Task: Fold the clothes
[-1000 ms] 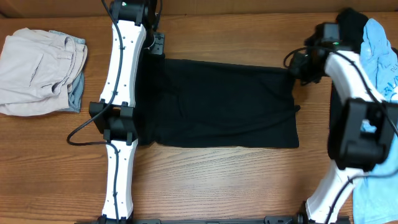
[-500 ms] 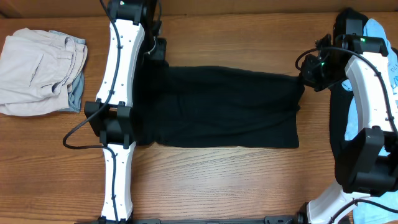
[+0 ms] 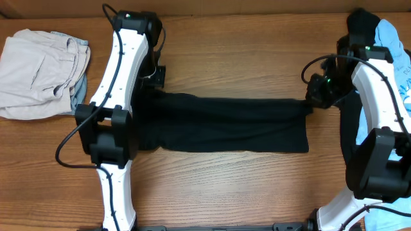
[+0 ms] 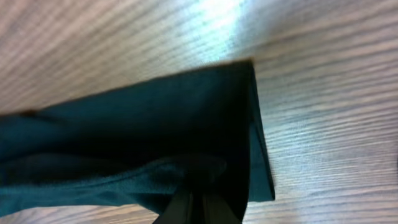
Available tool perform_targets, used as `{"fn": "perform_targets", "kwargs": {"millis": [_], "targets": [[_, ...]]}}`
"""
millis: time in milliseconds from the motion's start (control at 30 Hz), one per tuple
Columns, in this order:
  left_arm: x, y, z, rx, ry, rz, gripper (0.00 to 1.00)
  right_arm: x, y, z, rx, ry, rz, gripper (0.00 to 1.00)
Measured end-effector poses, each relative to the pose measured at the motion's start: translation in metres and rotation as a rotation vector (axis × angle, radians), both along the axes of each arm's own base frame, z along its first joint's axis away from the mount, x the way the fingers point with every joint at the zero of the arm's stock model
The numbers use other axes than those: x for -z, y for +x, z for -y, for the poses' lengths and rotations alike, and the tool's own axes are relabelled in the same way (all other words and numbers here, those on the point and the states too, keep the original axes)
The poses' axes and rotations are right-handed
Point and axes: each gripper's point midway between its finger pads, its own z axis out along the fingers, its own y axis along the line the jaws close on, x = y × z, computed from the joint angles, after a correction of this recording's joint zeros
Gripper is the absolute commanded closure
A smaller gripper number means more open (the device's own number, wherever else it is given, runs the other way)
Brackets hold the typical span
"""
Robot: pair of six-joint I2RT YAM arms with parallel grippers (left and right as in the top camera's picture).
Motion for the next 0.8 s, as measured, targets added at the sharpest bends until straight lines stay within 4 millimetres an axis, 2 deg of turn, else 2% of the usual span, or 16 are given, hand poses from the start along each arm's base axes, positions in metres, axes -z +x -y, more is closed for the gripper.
{"fn": "perform_targets", "kwargs": {"millis": [33, 67, 100, 200, 267, 367, 467, 533, 600, 667, 800], "targets": [[0.006, -0.008, -0.002, 0.001, 0.008, -0.033, 0.96, 0.005, -0.004, 0.0, 0.0, 0.001, -0.014, 0.84], [0.015, -0.016, -0.004, 0.001, 0.017, -0.069, 0.95, 0.01, -0.008, -0.001, 0.002, 0.001, -0.03, 0.76], [0.026, -0.024, -0.005, 0.002, 0.024, -0.106, 0.81, 0.015, -0.012, -0.001, 0.004, -0.001, -0.044, 0.6], [0.05, -0.052, -0.01, 0.007, 0.046, -0.222, 0.46, 0.026, -0.023, 0.0, 0.006, -0.007, -0.085, 0.39], [0.057, -0.064, -0.013, 0.001, 0.061, -0.269, 0.26, 0.032, -0.029, 0.001, 0.002, -0.012, -0.104, 0.34], [0.059, -0.069, -0.015, 0.008, 0.068, -0.292, 0.16, 0.036, -0.031, 0.004, 0.009, -0.016, -0.108, 0.29], [0.059, -0.069, -0.017, 0.015, 0.079, -0.292, 0.09, 0.038, -0.026, 0.01, 0.021, -0.023, -0.084, 0.23], [0.057, -0.07, -0.019, 0.02, 0.09, -0.296, 0.02, 0.039, -0.023, 0.013, 0.026, -0.028, -0.068, 0.22], [0.052, -0.066, -0.02, 0.02, 0.096, -0.282, 0.0, 0.042, -0.018, 0.013, 0.028, -0.031, -0.048, 0.2], [0.042, -0.053, -0.019, 0.022, 0.091, -0.235, 0.0, 0.047, -0.018, 0.012, 0.025, -0.032, -0.042, 0.19], [0.008, -0.011, -0.012, 0.018, 0.066, -0.046, 0.0, 0.068, -0.023, 0.003, -0.001, -0.032, -0.036, 0.19]]}}
